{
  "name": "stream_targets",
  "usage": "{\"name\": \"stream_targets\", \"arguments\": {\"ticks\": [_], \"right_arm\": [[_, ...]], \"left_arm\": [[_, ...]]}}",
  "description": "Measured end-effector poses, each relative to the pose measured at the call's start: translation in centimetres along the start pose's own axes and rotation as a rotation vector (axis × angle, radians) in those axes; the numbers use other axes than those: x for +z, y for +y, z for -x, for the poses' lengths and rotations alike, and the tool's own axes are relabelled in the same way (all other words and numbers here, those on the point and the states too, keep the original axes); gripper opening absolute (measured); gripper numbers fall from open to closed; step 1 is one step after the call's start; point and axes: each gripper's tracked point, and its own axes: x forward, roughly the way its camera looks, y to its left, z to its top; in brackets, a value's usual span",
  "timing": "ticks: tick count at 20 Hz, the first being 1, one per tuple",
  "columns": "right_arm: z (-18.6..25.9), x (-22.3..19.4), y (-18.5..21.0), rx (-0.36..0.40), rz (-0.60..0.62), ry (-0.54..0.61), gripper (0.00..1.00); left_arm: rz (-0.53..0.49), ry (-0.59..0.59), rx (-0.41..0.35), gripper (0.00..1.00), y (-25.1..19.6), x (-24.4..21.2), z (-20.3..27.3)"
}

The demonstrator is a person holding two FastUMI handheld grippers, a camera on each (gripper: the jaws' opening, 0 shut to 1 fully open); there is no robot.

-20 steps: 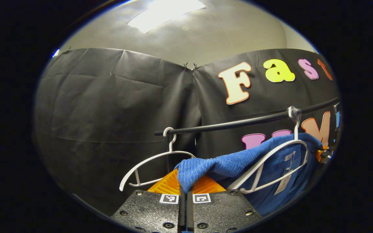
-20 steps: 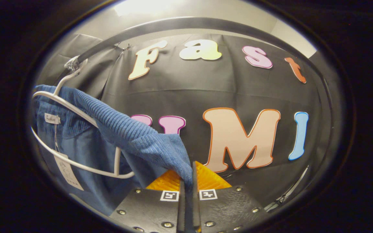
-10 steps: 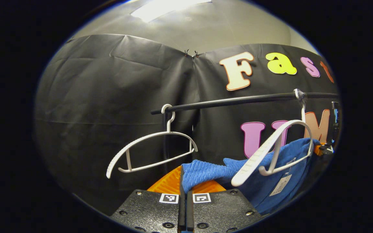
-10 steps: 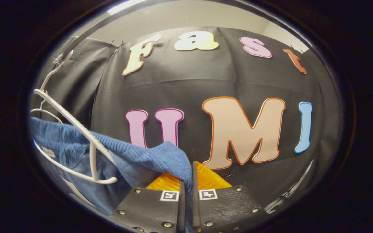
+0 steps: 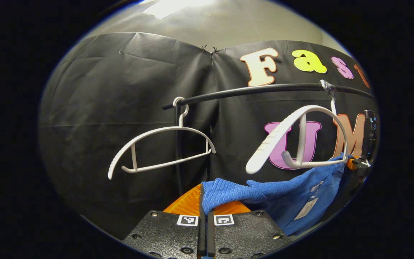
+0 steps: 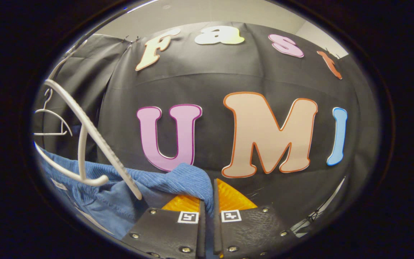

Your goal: Grasp the clothes on the hanger with both hands and then place them into the laundry hamper below.

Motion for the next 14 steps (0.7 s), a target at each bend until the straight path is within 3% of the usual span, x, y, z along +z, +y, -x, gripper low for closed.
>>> {"name": "stream_targets", "arguments": {"ticks": [8, 14], "right_arm": [[2.1, -3.8, 1.4, 0.045, 0.036, 0.061, 0.08], [4.2, -6.5, 3.2, 0.097, 0.038, 0.114, 0.08]], "left_arm": [[-0.027, 0.076, -0.023, 0.02, -1.7, -4.2, 1.2], [-0.051, 0.126, -0.097, 0.01, -5.4, -6.9, 1.6]]}}
